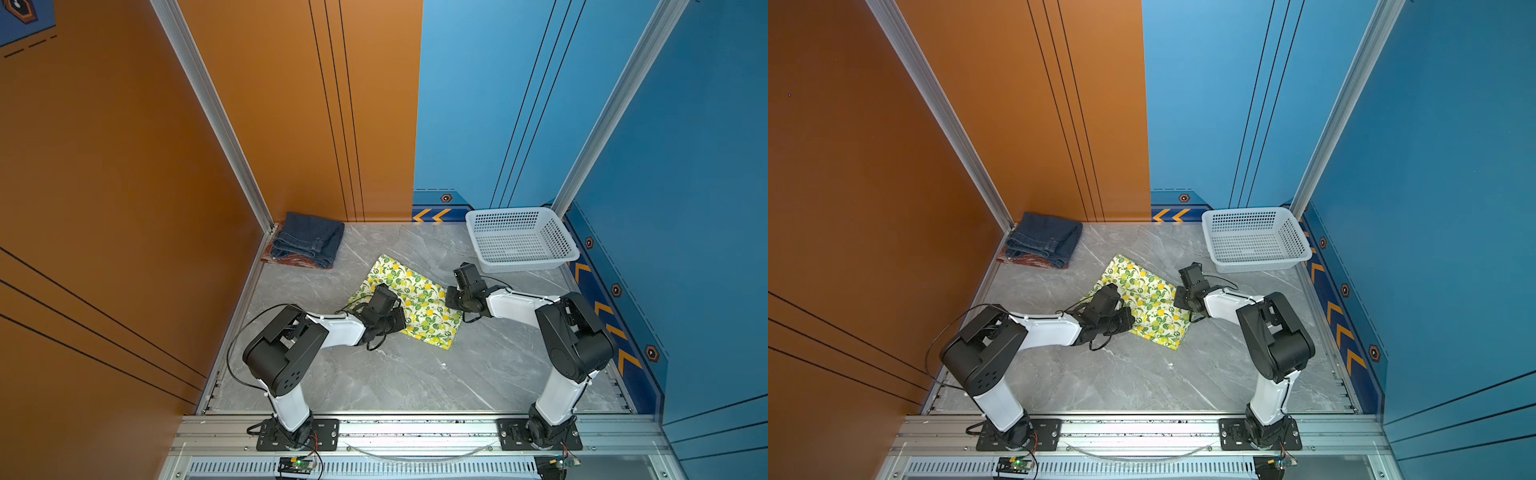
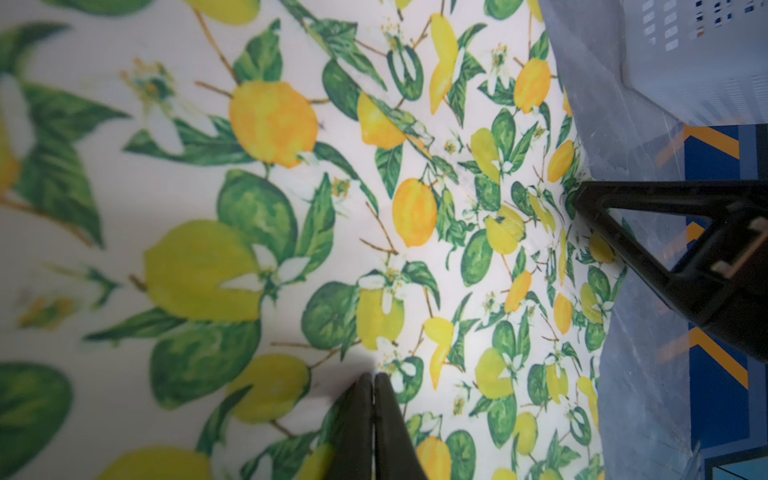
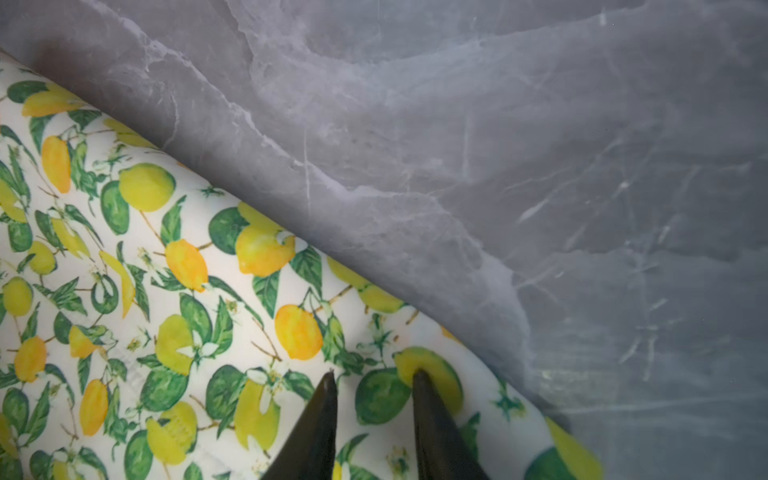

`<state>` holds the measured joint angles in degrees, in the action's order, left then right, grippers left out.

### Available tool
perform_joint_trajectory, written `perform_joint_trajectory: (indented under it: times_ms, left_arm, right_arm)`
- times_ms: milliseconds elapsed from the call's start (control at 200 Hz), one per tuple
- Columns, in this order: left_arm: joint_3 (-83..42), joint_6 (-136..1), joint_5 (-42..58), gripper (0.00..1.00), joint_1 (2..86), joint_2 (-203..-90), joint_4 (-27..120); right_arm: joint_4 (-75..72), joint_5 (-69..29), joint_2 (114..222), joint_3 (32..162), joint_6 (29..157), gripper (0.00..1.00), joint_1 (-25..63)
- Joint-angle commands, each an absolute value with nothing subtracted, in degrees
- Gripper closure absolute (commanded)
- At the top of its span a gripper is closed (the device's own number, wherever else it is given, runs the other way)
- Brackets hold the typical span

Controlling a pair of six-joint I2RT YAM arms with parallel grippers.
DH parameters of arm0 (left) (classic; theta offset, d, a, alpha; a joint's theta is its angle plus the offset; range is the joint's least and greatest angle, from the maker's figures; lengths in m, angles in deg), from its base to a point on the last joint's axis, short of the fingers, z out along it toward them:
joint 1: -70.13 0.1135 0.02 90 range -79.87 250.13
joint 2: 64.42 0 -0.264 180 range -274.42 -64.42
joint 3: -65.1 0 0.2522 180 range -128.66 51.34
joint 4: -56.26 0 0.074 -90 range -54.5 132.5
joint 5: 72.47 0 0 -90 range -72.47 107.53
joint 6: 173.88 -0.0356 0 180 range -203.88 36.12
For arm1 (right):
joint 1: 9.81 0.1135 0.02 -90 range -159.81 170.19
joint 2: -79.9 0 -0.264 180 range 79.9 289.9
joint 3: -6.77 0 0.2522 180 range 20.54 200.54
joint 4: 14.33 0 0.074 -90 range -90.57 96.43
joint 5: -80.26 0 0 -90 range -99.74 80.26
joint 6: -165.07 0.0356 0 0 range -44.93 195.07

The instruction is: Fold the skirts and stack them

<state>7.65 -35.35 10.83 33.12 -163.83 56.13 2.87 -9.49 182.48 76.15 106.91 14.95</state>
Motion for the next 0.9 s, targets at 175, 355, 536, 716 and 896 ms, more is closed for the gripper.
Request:
perform_joint_trajectory:
  times_ms: [175,355,536,716,896]
  left_arm:
    - [9.58,-35.46,9.82,0.93,34.20,-165.15,50.40]
    - [8.48,-35.85,9.27,0.91,34.10,-164.90,50.38]
    - [6.07,-36.76,8.12,0.84,34.01,-161.70,50.35]
    - [1.34,-36.83,7.36,0.78,33.84,-158.66,48.89]
    - [-6.19,-35.41,4.66,0.77,33.89,-163.51,49.07]
  right_arm:
    - [9.30,-5.61,180.63,80.79,101.72,0.68,14.66]
    - [8.95,-5.78,175.71,78.34,104.39,0.68,16.36]
    - [5.14,-6.32,171.05,73.25,107.86,0.68,17.43]
    - [0.42,-6.69,168.11,68.19,108.07,0.70,17.45]
    - [-3.21,-6.79,167.92,65.16,108.09,0.73,17.49]
